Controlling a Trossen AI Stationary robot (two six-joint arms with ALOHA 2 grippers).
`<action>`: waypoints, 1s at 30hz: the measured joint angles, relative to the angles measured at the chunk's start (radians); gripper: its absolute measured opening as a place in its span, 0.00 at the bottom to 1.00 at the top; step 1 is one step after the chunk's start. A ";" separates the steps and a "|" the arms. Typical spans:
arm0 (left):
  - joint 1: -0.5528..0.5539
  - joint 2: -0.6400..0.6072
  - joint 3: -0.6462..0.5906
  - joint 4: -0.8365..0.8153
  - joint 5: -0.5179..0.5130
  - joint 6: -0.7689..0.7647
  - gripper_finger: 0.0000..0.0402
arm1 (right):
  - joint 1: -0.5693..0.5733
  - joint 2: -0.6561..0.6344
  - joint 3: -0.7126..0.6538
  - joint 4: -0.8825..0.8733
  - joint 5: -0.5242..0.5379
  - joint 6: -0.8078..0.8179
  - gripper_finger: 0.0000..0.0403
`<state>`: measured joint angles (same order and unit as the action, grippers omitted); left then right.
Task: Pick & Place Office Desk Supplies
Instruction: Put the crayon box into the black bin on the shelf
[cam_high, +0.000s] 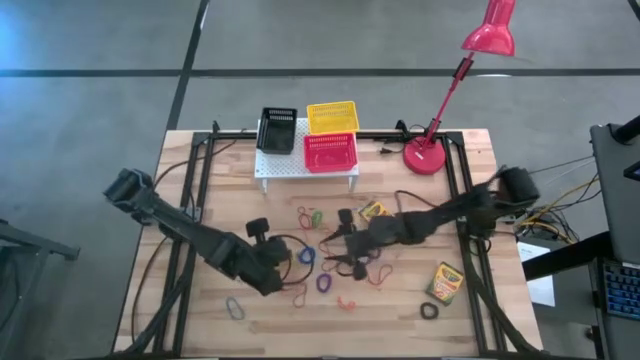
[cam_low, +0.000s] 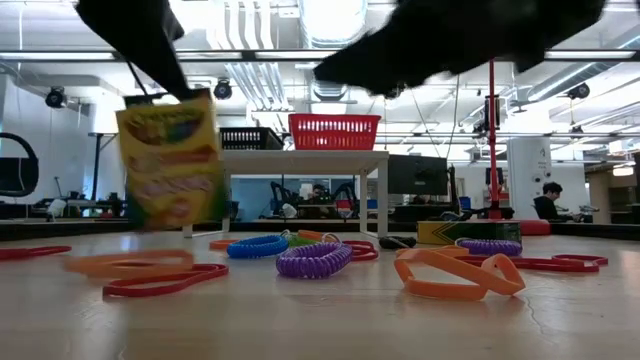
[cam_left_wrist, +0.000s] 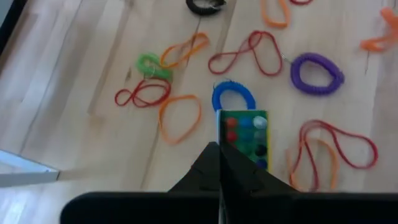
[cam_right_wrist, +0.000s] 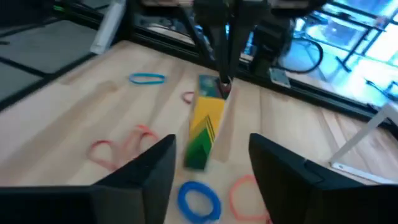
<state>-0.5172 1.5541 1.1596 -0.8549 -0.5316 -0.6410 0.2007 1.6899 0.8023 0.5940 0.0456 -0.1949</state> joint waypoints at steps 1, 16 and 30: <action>0.005 -0.006 -0.014 0.024 0.000 0.009 0.00 | -0.012 0.034 0.024 -0.006 -0.002 0.009 0.55; 0.021 -0.022 -0.148 0.201 -0.049 0.011 0.00 | -0.075 0.372 0.425 -0.270 -0.129 0.001 0.70; 0.023 -0.025 -0.151 0.230 -0.082 -0.089 0.04 | -0.081 0.421 0.474 -0.299 -0.150 0.098 0.52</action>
<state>-0.4943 1.5290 1.0088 -0.6251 -0.6133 -0.7305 0.1193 2.1109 1.2768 0.2952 -0.1047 -0.0964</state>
